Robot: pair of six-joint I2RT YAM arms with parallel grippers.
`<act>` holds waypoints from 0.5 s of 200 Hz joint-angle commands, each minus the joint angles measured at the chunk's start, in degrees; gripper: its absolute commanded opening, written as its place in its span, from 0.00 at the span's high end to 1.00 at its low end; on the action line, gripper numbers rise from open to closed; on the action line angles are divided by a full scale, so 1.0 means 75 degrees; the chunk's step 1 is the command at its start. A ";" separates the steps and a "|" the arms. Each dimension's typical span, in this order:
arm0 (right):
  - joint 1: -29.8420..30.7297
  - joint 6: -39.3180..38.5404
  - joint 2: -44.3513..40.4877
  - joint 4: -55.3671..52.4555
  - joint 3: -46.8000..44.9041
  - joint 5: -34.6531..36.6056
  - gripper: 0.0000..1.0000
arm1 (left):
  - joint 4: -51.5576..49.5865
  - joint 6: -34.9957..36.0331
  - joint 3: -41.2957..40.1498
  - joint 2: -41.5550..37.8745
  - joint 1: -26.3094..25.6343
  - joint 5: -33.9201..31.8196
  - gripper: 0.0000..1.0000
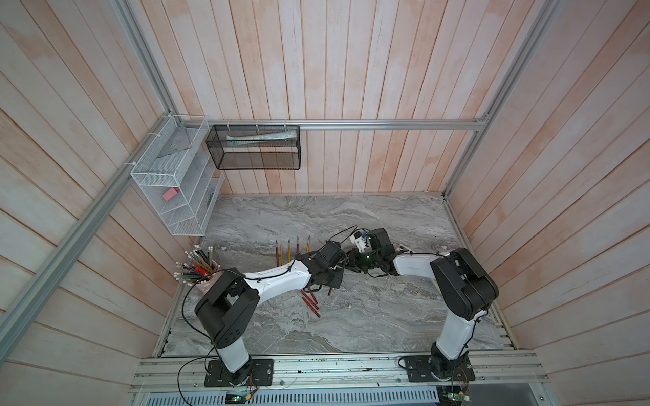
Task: Remove protective caps from carving knives
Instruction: Remove the protective sleeve from the carving knife.
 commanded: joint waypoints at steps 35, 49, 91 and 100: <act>-0.0028 0.0361 0.0251 0.0626 -0.0023 -0.0443 0.86 | 0.0052 0.0173 -0.0025 -0.0175 -0.0027 -0.0014 1.00; -0.0031 0.0374 0.0264 0.0629 -0.0021 -0.0446 0.92 | 0.0055 0.0185 -0.0026 -0.0180 -0.0023 -0.0036 1.00; -0.0096 0.0505 0.0275 0.0753 -0.0020 -0.0423 1.00 | 0.0049 0.0182 -0.0036 -0.0176 -0.0025 -0.0026 1.00; -0.0151 0.0576 0.0293 0.0835 -0.0020 -0.0454 1.00 | 0.0063 0.0174 -0.0060 -0.0189 -0.0025 0.0006 1.00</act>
